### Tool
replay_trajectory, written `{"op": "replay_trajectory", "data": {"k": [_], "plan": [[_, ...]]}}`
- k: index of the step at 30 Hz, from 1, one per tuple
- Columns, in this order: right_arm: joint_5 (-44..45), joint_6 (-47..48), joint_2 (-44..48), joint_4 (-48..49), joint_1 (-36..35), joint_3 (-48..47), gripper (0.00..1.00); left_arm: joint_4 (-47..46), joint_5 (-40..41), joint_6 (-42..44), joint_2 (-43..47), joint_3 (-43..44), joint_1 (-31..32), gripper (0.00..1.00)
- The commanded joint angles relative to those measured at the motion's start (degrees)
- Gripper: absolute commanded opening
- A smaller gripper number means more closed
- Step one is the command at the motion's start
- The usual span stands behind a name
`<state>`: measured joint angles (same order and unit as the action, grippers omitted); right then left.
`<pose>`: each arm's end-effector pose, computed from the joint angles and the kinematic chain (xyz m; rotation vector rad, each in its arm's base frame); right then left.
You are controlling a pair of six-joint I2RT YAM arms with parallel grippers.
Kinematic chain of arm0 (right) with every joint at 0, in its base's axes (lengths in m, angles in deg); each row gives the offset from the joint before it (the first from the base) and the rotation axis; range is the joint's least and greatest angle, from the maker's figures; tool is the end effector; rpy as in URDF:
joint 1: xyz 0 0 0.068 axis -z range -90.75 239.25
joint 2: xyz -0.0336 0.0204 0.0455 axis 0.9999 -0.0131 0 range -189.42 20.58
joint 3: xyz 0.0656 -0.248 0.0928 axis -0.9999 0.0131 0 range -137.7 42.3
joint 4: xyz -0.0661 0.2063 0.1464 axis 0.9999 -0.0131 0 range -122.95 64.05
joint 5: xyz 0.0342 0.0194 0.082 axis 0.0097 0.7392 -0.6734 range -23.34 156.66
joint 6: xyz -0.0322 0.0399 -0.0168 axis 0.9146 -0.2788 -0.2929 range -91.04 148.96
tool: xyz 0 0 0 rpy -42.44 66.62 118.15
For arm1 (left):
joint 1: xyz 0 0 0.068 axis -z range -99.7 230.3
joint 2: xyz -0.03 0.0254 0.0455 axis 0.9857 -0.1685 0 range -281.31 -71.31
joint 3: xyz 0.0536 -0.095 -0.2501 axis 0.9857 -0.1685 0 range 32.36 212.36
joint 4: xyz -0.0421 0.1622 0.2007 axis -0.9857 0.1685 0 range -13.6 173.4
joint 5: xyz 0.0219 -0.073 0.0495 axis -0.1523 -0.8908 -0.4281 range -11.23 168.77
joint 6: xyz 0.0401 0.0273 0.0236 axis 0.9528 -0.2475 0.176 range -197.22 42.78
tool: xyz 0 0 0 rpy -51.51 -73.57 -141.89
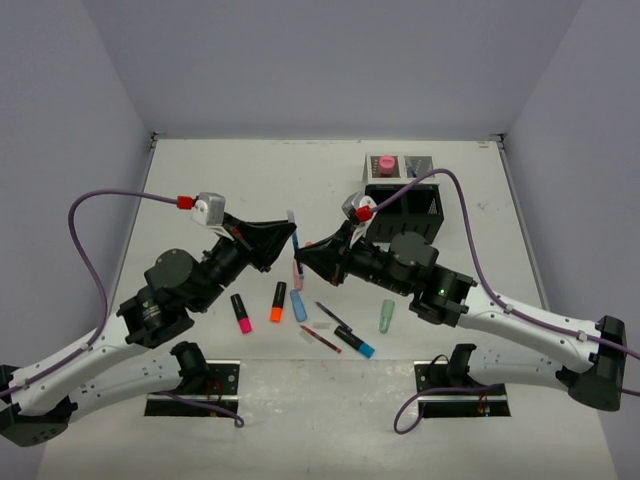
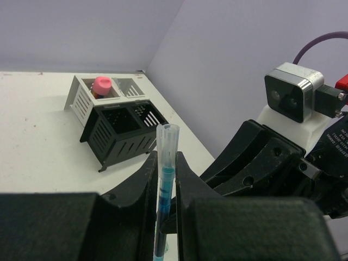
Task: Sort the stationery into containers
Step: Close the pen cap on the pen.
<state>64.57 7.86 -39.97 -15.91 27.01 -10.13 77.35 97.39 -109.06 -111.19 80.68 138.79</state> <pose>0.1158 0.2224 0.3719 -0.6126 1.5436 1.1640 0.0920 -0.1285 0.3921 0.0734 1.5337 -1.0459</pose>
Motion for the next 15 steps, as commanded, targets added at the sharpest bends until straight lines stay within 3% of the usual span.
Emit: {"op": "replay_trajectory", "data": {"k": [1, 5, 15], "plan": [[-1.7, 5.3, 0.3, 8.3, 0.5, -3.5, 0.00, 5.7, -2.0, 0.3, -2.3, 3.3, 0.1, 0.11], [-2.4, 5.8, 0.7, 8.4, 0.5, -3.0, 0.00, 7.6, -0.7, 0.2, -2.5, 5.9, 0.1, 0.24], [-3.3, 5.1, 1.1, 8.4, 0.5, -2.7, 0.00, 6.8, -2.5, 1.5, -2.3, 7.1, 0.2, 0.31]]}}
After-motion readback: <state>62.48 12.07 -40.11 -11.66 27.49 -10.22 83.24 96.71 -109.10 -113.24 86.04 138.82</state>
